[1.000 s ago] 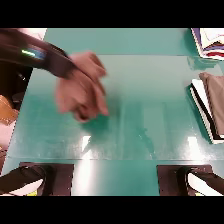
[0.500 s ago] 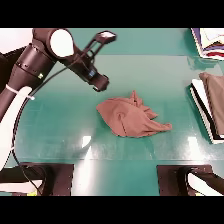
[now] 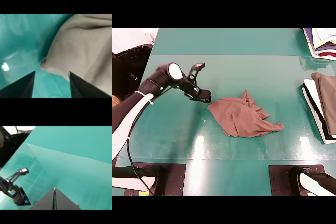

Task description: Fold the shirts.

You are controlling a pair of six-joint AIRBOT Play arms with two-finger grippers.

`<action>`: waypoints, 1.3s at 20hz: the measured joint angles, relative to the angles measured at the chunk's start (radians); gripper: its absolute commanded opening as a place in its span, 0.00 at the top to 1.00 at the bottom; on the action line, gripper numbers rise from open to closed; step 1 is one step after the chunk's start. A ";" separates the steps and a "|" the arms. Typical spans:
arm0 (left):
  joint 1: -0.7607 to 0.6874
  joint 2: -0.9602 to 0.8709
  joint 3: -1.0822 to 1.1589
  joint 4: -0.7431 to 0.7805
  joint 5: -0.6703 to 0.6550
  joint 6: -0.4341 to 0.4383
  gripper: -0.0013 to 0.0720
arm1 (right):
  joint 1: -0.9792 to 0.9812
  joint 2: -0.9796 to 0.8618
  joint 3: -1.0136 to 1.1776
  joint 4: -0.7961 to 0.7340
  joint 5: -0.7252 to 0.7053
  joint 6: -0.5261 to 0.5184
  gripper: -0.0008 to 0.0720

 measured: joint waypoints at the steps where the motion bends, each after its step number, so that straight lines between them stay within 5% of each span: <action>1: 0.000 -0.016 -0.017 -0.028 0.024 0.010 0.30 | 0.000 0.000 0.000 0.000 0.000 0.000 0.96; 4: -0.021 -0.059 -0.043 -0.079 0.065 0.032 0.36 | 0.000 -0.002 0.000 -0.001 0.008 0.000 0.96; 5: -0.027 -0.067 -0.047 -0.089 0.076 0.037 0.74 | 0.000 -0.001 -0.003 0.000 0.014 0.000 0.96; 6: -0.027 -0.072 -0.044 -0.092 0.087 0.040 0.94 | -0.001 -0.001 -0.009 0.000 0.021 0.000 0.96; 13: 0.078 0.008 0.023 -0.074 0.056 0.048 0.95 | -0.149 0.059 -0.322 -0.032 0.162 0.022 0.91; 15: 0.115 0.056 0.030 -0.050 0.052 0.048 0.95 | -0.208 0.106 -0.516 -0.089 0.174 0.026 0.29; 21: 0.154 0.115 0.036 0.003 0.037 0.050 0.95 | -0.233 0.154 -1.117 -0.054 0.022 0.028 0.27; 26: 0.160 0.122 0.035 0.014 0.031 0.050 0.95 | -0.054 0.021 -1.302 0.143 -0.235 -0.014 0.28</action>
